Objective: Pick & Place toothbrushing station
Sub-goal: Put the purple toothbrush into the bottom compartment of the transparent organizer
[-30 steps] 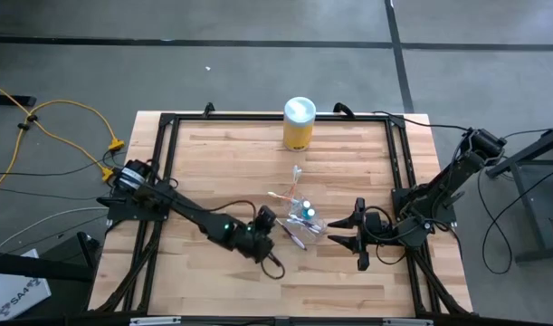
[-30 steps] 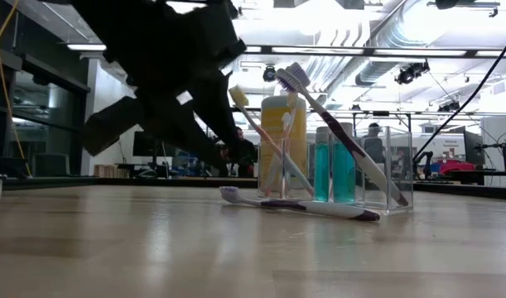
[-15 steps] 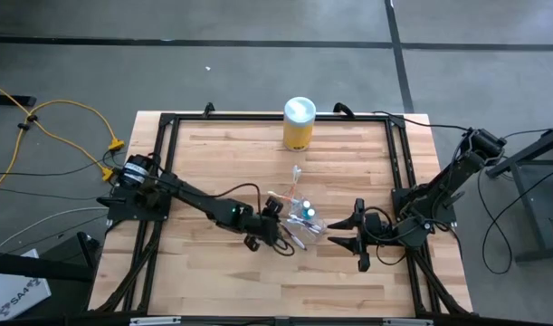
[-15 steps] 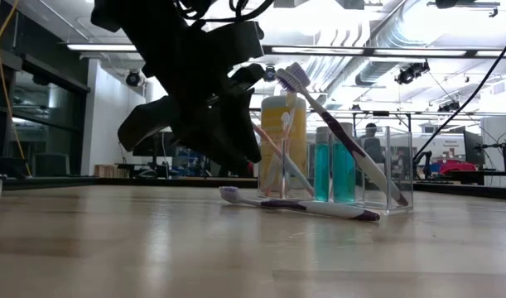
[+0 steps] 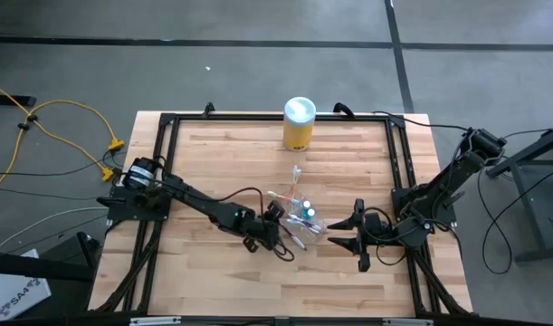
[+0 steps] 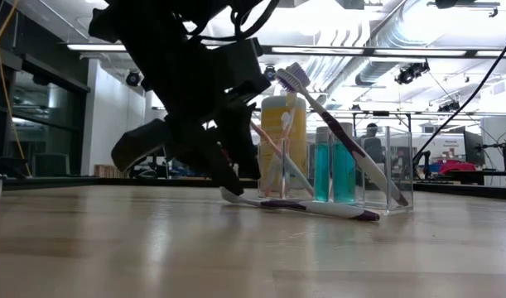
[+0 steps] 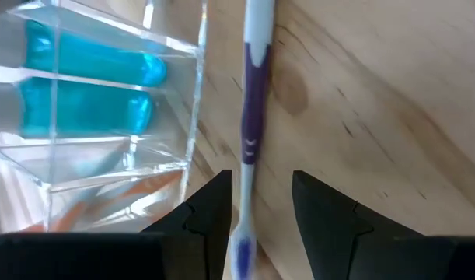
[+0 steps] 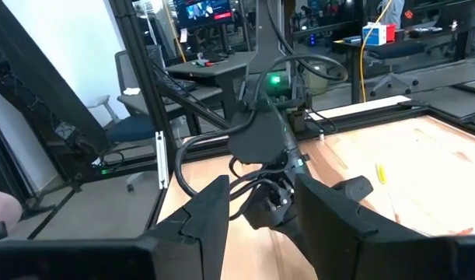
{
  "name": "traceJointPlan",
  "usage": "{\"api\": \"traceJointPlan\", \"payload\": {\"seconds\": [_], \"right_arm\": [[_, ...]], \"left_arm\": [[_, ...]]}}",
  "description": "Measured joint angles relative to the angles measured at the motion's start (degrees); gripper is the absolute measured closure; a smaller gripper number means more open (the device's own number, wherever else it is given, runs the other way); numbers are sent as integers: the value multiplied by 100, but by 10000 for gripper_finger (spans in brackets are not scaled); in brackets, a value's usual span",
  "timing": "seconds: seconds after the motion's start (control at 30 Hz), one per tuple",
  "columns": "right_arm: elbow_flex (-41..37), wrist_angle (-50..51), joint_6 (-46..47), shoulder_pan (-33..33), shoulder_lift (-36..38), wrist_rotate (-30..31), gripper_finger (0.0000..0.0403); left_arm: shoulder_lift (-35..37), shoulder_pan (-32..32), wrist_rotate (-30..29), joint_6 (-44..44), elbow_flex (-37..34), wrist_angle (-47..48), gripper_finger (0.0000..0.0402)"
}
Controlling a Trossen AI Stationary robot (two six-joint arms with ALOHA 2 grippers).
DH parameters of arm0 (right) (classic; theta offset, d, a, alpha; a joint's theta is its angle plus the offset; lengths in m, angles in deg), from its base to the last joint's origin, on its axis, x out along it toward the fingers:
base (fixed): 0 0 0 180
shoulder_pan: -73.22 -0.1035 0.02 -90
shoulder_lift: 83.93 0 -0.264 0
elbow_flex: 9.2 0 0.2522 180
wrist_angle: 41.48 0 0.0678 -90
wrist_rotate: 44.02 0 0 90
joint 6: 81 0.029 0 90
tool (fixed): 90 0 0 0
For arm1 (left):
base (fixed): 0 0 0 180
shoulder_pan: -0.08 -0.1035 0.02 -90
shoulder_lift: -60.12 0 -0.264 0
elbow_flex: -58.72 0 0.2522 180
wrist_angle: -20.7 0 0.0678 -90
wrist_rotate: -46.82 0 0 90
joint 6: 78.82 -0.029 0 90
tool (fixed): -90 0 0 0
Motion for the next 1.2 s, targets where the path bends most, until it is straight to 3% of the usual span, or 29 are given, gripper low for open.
{"api": "traceJointPlan", "payload": {"seconds": [0.37, 0.8, 0.9, 1.07, 1.2], "right_arm": [[0, -33, 2, 1, 0, -120, 264], [0, -33, 5, 1, 0, -146, 264], [0, -30, 5, 1, -1, -146, 264], [0, -30, 7, 1, 0, -148, 264], [0, -30, 10, 1, -2, -148, 264]], "left_arm": [[0, -168, 2, -77, 6, -73, 273], [0, -320, 510, 24, 6, -60, 273], [0, -239, 347, -88, 6, -60, 273], [-2, -18, -512, -419, 6, -58, 273], [-2, 85, -699, -361, 6, -56, 273]]}}
